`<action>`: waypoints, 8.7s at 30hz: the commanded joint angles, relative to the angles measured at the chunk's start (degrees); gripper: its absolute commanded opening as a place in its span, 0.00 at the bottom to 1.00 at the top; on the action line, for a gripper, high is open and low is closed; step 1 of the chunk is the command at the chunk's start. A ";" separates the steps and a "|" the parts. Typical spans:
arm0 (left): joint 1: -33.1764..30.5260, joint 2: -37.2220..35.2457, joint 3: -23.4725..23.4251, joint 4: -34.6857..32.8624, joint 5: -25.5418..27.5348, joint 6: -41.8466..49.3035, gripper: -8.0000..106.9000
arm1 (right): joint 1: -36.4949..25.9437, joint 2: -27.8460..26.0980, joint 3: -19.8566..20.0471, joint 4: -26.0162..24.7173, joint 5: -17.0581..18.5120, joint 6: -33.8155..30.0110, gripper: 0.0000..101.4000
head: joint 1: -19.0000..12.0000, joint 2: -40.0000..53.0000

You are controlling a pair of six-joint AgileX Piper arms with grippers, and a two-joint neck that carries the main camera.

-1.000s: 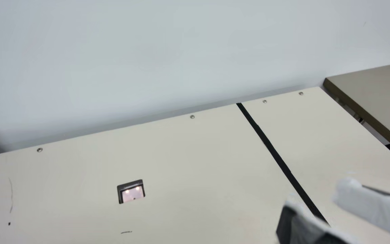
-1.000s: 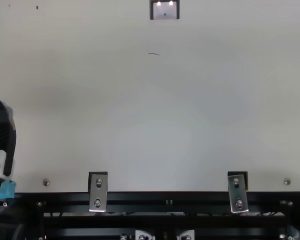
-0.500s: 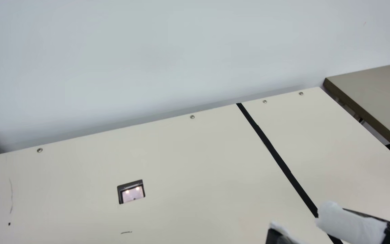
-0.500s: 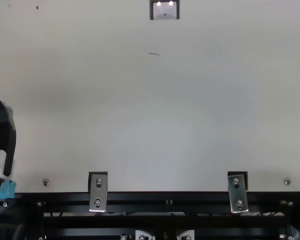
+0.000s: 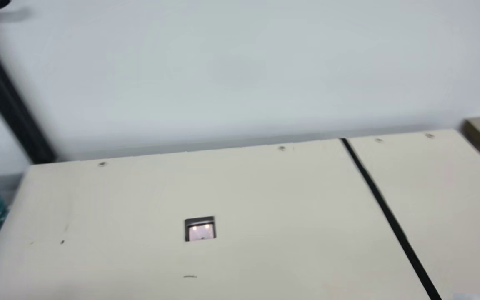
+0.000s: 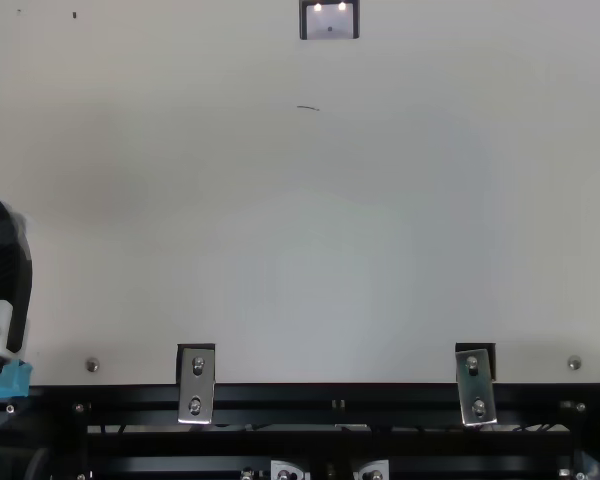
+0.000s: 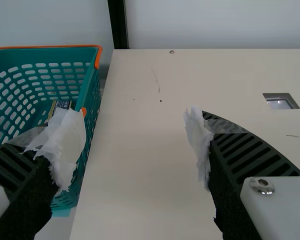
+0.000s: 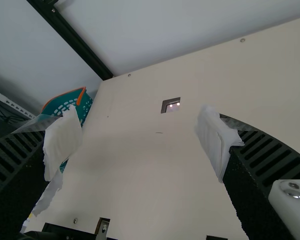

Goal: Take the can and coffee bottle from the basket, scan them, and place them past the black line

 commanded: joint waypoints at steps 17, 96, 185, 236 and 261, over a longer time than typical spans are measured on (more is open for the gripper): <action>0.00 0.00 0.00 0.00 0.00 0.00 0.85 | 0.00 0.00 0.00 0.00 0.00 0.00 1.00 | -2.05 34.27; 32.04 84.45 -58.67 0.50 11.71 13.14 0.85 | 0.00 0.00 0.00 0.00 0.00 0.00 1.00 | -2.10 41.53; 33.71 97.90 -89.57 -32.45 31.65 15.05 0.16 | 0.00 0.00 0.00 0.11 0.00 0.00 1.00 | -2.10 41.53; 17.71 48.59 -29.43 -97.04 31.65 -11.67 0.16 | 0.00 0.00 0.00 0.11 0.00 0.00 1.00 | -2.10 41.53; 18.12 41.75 -22.19 -101.37 31.53 -21.64 0.16 | 0.00 0.00 0.00 0.11 0.00 0.00 1.00 | -2.10 41.53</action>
